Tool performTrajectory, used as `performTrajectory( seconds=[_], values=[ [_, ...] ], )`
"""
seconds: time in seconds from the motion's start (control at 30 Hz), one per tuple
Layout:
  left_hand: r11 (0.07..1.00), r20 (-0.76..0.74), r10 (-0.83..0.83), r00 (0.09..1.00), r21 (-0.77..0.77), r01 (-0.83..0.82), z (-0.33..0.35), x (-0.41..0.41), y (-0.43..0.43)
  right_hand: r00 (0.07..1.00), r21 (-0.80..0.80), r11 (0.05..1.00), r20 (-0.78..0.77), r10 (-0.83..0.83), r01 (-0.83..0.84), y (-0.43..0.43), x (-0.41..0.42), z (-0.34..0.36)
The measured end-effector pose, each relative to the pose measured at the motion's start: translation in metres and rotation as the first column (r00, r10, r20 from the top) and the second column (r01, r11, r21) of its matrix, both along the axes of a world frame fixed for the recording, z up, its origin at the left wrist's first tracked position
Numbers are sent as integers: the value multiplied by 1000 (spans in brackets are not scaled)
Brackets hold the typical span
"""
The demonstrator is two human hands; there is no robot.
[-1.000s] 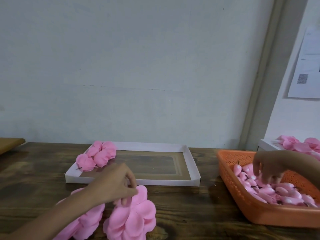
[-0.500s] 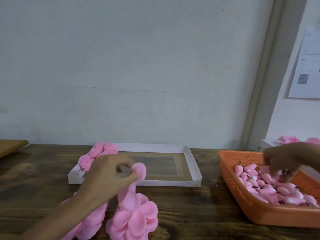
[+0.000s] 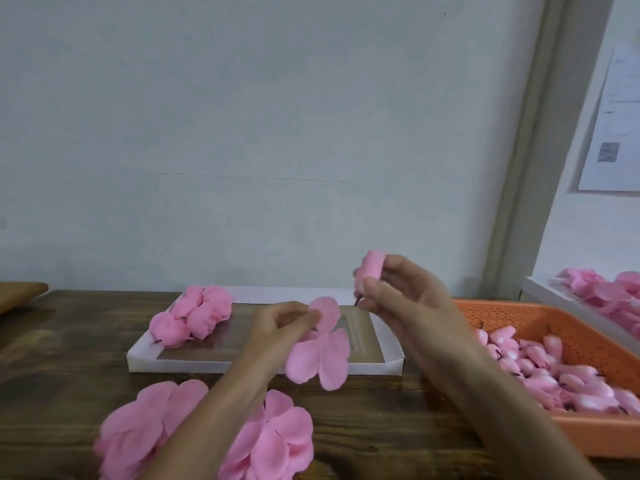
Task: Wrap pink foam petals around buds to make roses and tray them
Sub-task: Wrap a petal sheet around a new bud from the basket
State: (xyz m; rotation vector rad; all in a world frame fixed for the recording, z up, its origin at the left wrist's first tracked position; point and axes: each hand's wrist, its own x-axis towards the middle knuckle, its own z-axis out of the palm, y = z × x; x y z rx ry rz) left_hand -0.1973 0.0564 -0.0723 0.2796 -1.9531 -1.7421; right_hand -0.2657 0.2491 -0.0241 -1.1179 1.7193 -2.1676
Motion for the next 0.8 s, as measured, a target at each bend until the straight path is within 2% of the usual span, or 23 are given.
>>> performTrajectory(
  seconds=[0.07,0.2,0.4,0.6,0.8],
  values=[
    [997,22,27,999,66,-28,-13,-3,-1,998,7,999,-43,-47,48,-7,-4,-26],
    [997,61,18,998,72,-22,-40,-4,-7,993,28,997,-93,-69,72,-9,-13,-62],
    [992,-1,-34,999,117,34,-52,-2,-5,994,70,997,-108,-27,35,-13,-19,-87],
    [999,-33,35,999,23,-35,-54,-2,-2,983,177,984,-184,25,8,-14,-20,-92],
    [999,-57,33,998,24,-31,-59,-5,0,981,232,972,-194,18,28,-15,-20,-96]
  ],
)
